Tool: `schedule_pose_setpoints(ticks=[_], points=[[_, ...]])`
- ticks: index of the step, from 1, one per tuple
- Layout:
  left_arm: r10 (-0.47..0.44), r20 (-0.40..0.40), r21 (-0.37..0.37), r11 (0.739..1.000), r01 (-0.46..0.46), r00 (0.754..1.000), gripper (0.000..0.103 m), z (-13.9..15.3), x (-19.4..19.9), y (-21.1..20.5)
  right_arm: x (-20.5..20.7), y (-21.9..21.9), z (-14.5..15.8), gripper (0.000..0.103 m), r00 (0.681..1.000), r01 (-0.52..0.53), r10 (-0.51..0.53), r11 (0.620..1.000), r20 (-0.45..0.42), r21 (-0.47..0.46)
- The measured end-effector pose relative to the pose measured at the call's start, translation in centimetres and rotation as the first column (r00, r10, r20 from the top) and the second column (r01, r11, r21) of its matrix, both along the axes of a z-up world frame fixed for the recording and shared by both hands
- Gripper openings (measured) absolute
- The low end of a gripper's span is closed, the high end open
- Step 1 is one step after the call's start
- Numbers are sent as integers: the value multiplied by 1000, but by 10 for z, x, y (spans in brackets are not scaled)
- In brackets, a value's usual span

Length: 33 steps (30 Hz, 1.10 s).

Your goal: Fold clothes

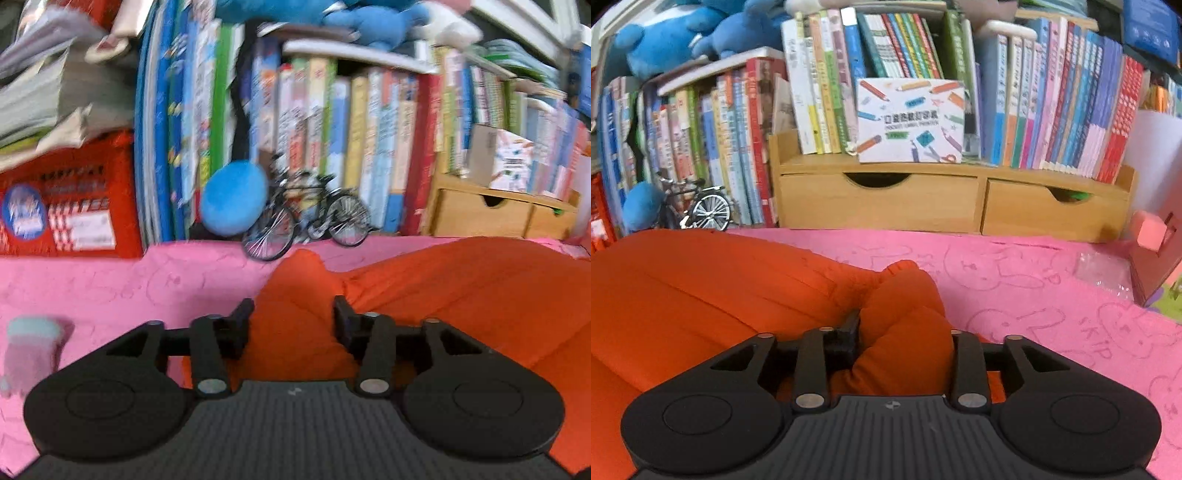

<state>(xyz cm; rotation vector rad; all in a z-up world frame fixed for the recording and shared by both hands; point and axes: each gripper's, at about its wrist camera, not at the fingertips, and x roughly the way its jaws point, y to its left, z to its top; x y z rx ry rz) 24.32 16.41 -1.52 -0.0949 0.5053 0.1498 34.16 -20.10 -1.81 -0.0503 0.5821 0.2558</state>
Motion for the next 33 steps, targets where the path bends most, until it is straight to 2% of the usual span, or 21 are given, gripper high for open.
schedule_pose_setpoints(ticks=[1, 3, 5, 6, 8, 11, 14, 16, 18, 21, 23, 25, 26, 28, 29, 30, 33], points=[[16, -6, -5, 1000, -16, 1000, 51, 2, -1, 2, 1, -3, 2, 51, 1000, 21, -21, 1000, 0, 6], [41, 42, -12, 999, -41, 998, 50, 14, -25, 1, -9, -13, 11, 77, 998, 50, -51, 998, 31, 34], [55, 112, -35, 998, -51, 992, 63, 28, -60, 3, -33, -35, 22, 91, 995, 47, -57, 993, 85, 112], [62, 135, -47, 997, -56, 989, 69, 34, -73, 3, -48, -48, 27, 92, 993, 30, -48, 986, 110, 165], [75, 164, -54, 996, -67, 984, 70, 43, -105, 1, -73, -67, 35, 92, 992, 13, -43, 971, 119, 240], [77, 209, -69, 996, -64, 975, 72, 47, -149, -7, -113, -84, 39, 92, 991, -4, -35, 958, 132, 286], [42, 221, -143, 990, -10, 974, 74, 35, -183, -23, -145, -90, 32, 92, 992, -40, 3, 955, 126, 293], [25, 192, -134, 991, 1, 981, 74, 26, -195, -40, -163, -90, 24, 92, 993, -62, 32, 957, 110, 285], [-3, 156, -106, 994, 20, 988, 74, 24, -198, -59, -177, -85, 20, 92, 994, -72, 49, 965, 99, 252], [-55, 159, -57, 996, 65, 986, 74, 26, -190, -87, -196, -65, 23, 92, 987, -99, 70, 973, 142, 207], [-53, 165, 28, 998, 49, 985, 74, 26, -179, -109, -204, -45, 28, 91, 977, -111, 83, 984, 196, 140], [-25, 152, 82, 997, 13, 988, 74, 24, -166, -121, -209, -26, 31, 91, 966, -120, 98, 990, 240, 77], [-12, 137, 70, 998, 3, 990, 74, 23, -160, -124, -209, -19, 32, 88, 964, -123, 105, 990, 245, 63], [-9, 133, -14, 1000, 11, 991, 74, 24, -150, -124, -205, -10, 35, 80, 962, -159, 134, 983, 238, 89], [-23, 146, -42, 999, 29, 989, 74, 26, -148, -126, -202, -5, 39, 72, 958, -188, 158, 976, 239, 108], [-39, 158, -42, 998, 46, 987, 74, 29, -143, -132, -199, 0, 42, 67, 954, -216, 181, 968, 241, 126], [-71, 167, 88, 995, 57, 983, 74, 34, -124, -158, -188, 28, 50, 66, 933, -254, 228, 965, 279, 60]])
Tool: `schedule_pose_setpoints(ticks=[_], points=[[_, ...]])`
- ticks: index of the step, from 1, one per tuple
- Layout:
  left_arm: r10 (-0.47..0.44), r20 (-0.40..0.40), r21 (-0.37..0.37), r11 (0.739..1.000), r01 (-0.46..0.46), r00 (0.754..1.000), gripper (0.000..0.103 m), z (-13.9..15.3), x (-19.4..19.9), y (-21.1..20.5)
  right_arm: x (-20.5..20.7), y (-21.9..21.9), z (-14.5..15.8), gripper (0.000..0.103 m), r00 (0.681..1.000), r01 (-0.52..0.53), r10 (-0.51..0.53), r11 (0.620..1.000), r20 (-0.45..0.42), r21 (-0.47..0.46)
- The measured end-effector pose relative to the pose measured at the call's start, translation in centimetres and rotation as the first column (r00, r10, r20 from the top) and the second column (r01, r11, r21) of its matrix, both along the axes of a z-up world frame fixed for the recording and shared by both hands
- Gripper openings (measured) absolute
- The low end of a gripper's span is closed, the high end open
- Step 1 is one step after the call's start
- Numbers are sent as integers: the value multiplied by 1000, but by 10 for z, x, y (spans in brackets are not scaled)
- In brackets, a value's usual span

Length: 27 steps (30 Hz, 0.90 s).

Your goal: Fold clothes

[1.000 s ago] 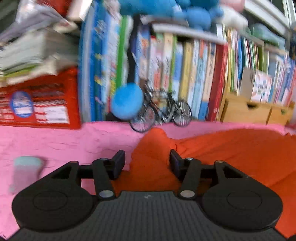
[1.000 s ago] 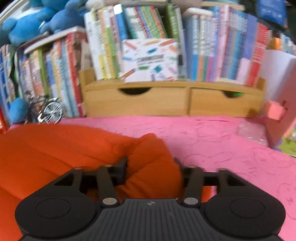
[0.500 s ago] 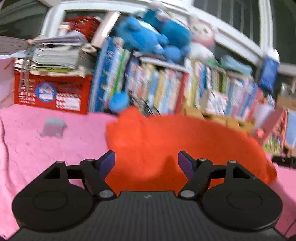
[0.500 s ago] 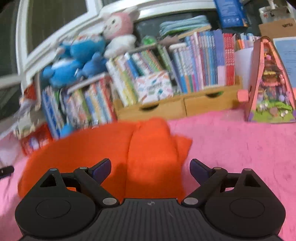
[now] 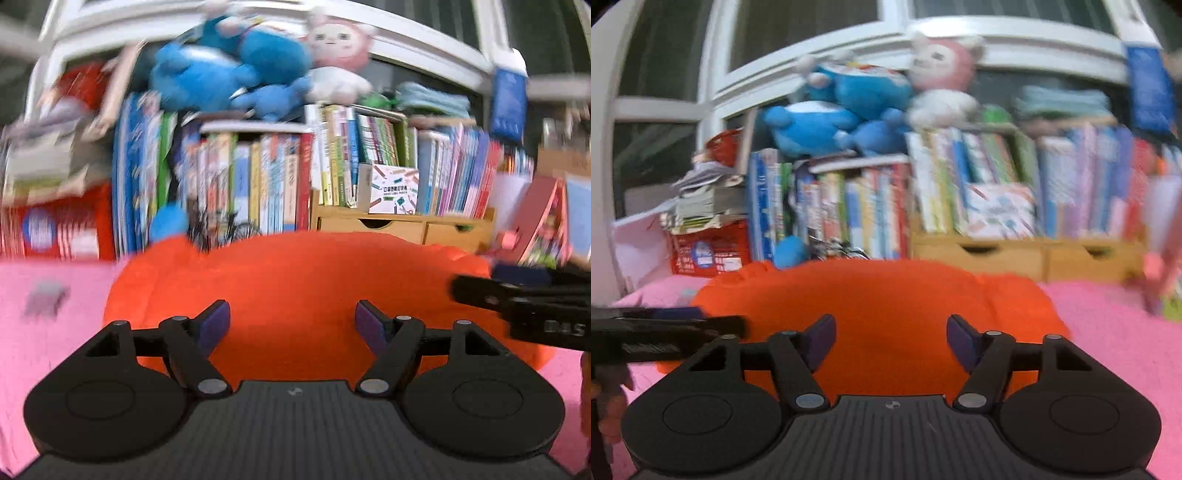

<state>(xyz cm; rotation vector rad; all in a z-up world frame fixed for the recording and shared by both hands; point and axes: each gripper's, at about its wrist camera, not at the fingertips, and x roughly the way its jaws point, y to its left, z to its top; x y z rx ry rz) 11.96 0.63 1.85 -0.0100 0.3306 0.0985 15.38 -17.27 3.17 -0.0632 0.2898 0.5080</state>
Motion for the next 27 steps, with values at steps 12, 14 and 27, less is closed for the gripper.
schedule_pose_setpoints(ticks=[12, 14, 27], points=[[256, -130, 164, 958, -233, 958, 77, -33, 38, 69, 63, -19, -47, 62, 982, 161, -180, 959, -60, -232], [283, -143, 192, 948, -254, 948, 78, -35, 35, 82, 65, -23, -50, 62, 976, 204, -218, 928, -10, -311], [41, -72, 115, 993, -33, 997, 67, 19, 90, 14, 119, -15, 3, 60, 991, 73, -60, 991, -118, 112]])
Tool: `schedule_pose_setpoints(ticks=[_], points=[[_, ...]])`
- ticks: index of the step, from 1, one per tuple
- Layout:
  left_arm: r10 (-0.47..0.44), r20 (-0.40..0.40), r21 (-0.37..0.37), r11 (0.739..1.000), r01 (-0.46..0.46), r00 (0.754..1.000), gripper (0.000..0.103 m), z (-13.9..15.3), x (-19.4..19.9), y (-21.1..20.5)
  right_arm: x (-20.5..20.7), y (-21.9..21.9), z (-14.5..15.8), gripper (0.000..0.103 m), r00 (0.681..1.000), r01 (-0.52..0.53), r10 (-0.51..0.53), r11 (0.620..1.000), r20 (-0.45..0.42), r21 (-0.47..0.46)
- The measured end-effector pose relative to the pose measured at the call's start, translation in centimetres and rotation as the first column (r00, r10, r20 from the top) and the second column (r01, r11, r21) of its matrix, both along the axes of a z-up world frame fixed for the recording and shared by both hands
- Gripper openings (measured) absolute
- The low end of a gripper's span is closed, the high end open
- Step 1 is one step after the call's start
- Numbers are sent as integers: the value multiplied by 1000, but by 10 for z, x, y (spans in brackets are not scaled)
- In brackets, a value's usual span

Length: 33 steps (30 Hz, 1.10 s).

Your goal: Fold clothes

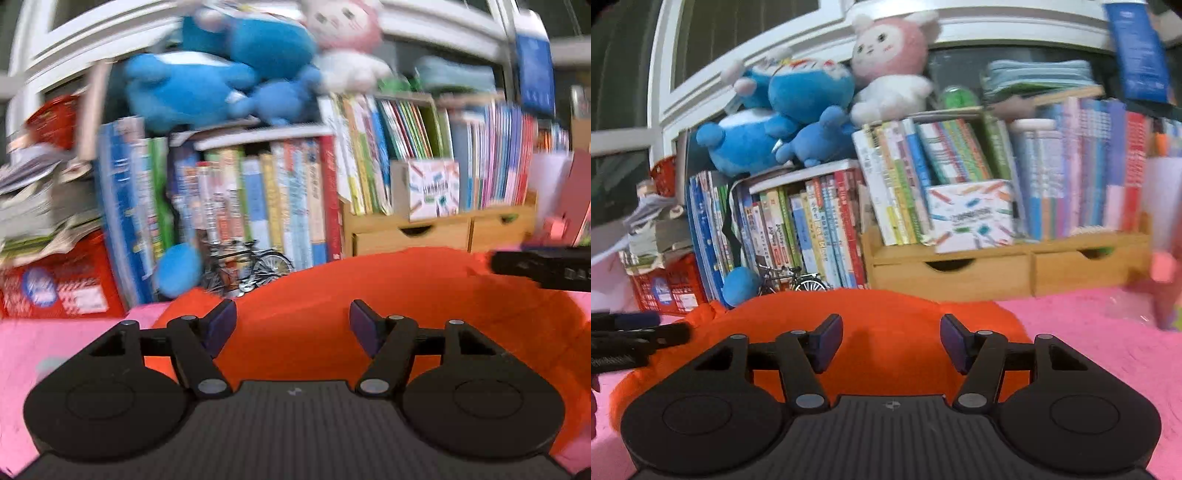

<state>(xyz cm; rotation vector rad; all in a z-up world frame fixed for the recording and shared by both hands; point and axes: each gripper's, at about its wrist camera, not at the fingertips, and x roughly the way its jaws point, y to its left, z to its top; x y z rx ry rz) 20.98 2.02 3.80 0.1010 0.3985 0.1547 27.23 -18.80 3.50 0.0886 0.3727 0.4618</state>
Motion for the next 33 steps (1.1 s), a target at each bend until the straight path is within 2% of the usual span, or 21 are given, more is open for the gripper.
schedule_pose_setpoints(ticks=[2, 4, 7, 12, 18, 26, 33], points=[[21, -46, 17, 1000, -20, 999, 67, -9, 26, -2, 19, 15, -5, 63, 999, 4, -4, 1000, -32, -9], [60, -70, 52, 997, -56, 996, 69, -21, 45, 2, 34, 26, -16, 71, 998, 20, -24, 998, -61, -53], [112, -45, 141, 984, -104, 993, 78, -46, 52, 9, 47, 38, -39, 83, 997, 50, -59, 987, -56, -153], [116, -49, 172, 979, -106, 992, 79, -58, 57, 15, 50, 46, -52, 86, 998, 35, -47, 970, -45, -239], [96, -90, 119, 989, -85, 991, 81, -59, 59, 34, 62, 42, -58, 89, 995, 29, -52, 968, -83, -250], [70, -155, 6, 998, -69, 985, 83, -63, 66, 51, 66, 41, -62, 90, 993, 26, -54, 968, -109, -248], [52, -172, -38, 997, -60, 984, 83, -63, 69, 57, 69, 40, -63, 90, 991, 19, -50, 970, -123, -243]])
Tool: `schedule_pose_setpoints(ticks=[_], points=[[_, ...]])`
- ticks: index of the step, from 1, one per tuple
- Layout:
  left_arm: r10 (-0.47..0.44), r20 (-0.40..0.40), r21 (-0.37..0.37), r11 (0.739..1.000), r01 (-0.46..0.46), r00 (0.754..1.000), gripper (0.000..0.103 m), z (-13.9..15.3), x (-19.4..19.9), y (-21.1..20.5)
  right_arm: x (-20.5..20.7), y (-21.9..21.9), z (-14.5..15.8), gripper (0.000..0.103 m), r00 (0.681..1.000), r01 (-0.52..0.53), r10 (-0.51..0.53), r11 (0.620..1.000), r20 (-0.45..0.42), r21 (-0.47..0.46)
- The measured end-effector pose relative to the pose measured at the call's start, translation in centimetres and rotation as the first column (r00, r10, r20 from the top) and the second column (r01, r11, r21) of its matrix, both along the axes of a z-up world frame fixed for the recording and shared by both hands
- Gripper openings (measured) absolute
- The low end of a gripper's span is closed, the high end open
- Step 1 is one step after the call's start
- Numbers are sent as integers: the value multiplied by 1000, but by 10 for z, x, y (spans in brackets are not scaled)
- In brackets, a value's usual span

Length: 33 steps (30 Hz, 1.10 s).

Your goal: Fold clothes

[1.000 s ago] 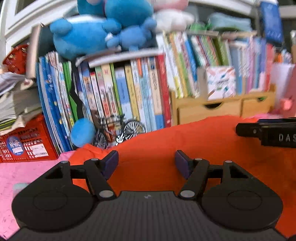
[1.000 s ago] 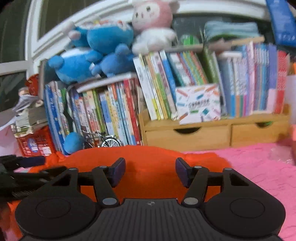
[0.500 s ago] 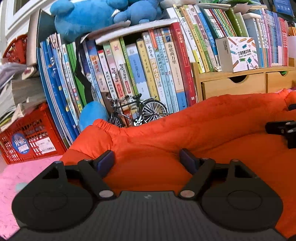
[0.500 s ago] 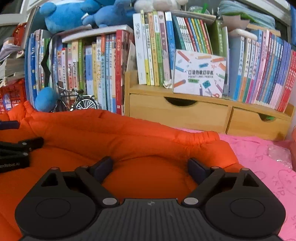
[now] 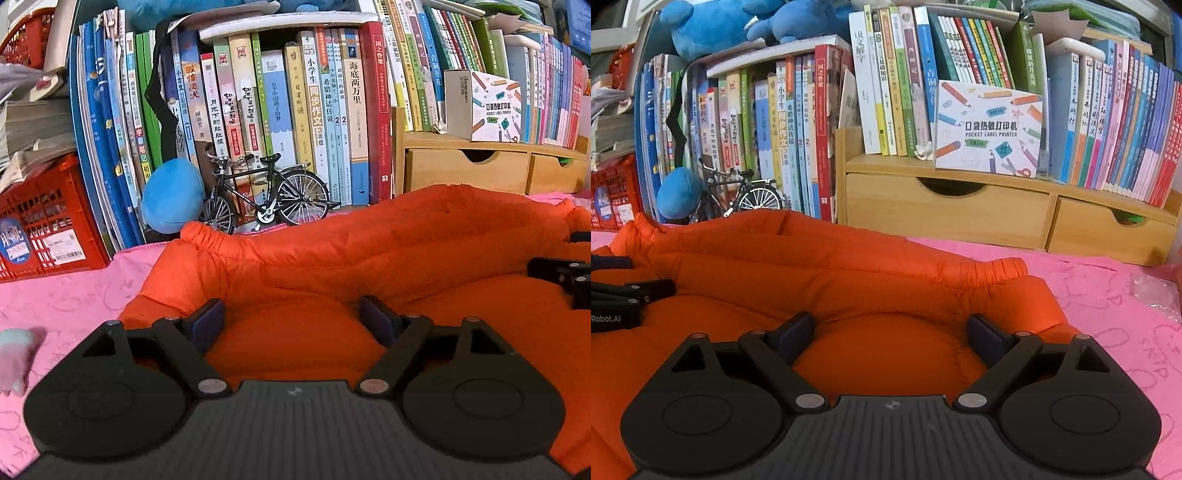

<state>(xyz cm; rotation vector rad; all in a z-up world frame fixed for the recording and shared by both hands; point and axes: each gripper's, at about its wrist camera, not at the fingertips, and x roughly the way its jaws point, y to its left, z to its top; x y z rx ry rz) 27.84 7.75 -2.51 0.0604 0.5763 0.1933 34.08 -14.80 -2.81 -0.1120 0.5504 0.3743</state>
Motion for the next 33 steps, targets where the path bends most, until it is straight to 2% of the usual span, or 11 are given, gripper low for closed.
schedule_pose_setpoints(ticks=[28, 33], points=[[-3, 0, -27, 1000, 3, 1000, 83, -1, 1, 3, 1, 0, -1, 92, 1000, -2, 2, 1000, -2, 6], [-3, -7, -51, 999, 2, 1000, 84, -1, 3, 7, 3, 0, -2, 94, 1000, -2, 2, 1000, -9, 15]])
